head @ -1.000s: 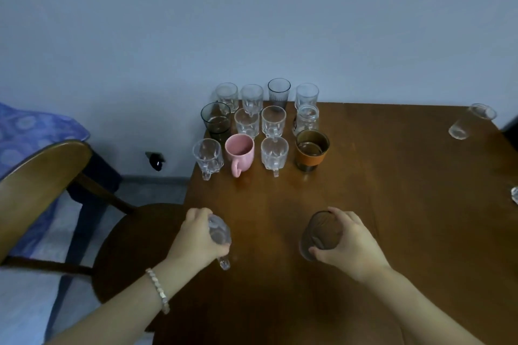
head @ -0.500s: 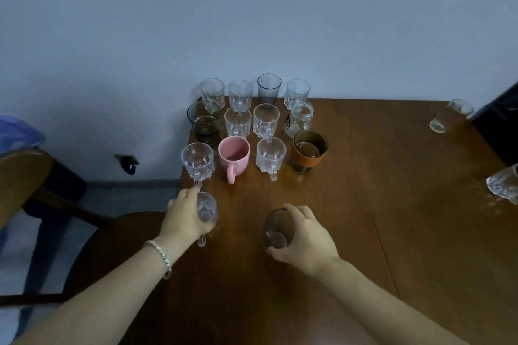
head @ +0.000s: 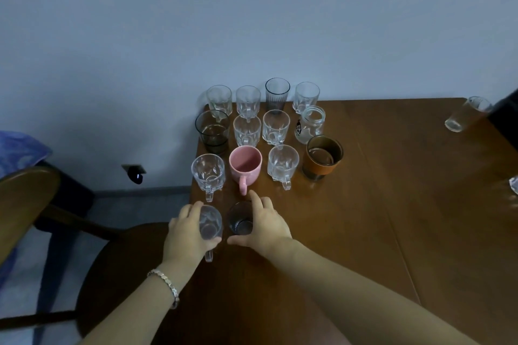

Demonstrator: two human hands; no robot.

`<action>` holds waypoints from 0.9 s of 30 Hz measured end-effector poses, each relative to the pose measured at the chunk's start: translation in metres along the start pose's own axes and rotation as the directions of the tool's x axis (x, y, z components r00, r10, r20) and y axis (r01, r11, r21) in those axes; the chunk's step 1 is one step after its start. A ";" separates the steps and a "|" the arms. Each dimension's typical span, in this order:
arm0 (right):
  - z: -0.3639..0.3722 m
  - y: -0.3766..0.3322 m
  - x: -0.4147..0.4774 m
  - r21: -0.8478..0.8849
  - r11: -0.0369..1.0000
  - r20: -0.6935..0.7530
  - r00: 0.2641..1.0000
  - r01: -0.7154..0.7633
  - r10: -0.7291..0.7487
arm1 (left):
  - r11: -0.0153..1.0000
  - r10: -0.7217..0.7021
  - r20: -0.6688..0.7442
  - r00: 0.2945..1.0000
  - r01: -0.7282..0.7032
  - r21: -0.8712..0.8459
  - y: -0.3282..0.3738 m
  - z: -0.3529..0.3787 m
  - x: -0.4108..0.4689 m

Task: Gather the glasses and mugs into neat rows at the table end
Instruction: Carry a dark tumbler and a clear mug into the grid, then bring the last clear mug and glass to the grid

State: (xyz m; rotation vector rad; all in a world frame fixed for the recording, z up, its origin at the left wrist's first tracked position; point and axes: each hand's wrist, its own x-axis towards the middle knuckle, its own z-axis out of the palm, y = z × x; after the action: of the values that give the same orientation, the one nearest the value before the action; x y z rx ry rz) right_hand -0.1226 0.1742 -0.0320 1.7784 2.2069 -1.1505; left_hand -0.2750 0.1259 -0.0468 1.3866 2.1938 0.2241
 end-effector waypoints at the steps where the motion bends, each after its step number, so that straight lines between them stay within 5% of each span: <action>1: -0.001 0.002 -0.004 0.028 0.999 0.026 1.000 -0.016 0.015 | 1.000 -0.002 0.011 1.000 0.002 0.003 0.001 0.000 0.000; 6: -0.014 0.045 -0.033 -0.114 0.992 0.262 0.961 -0.063 0.091 | 0.990 -0.014 0.088 0.996 0.002 0.140 0.020 -0.008 -0.010; 10: -0.041 0.102 -0.062 -0.262 0.961 0.378 0.907 -0.087 0.185 | 0.951 0.170 0.048 0.984 -0.177 0.254 0.062 -0.015 -0.029; 19: -0.135 0.280 -0.142 -0.257 0.895 0.167 0.896 -0.363 0.412 | 0.887 0.321 0.359 0.876 -0.411 0.209 0.227 0.047 -0.060; 27: -0.228 0.455 -0.190 -0.064 0.876 -0.008 0.878 -0.477 0.478 | 0.848 0.380 0.419 0.825 -0.492 0.200 0.398 0.142 -0.086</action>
State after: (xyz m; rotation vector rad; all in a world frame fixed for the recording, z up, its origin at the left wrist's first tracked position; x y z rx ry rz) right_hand 0.4201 0.1747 0.0005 2.1138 1.6248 -0.9540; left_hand 0.1415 0.2142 0.0246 1.9265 1.6182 -0.2075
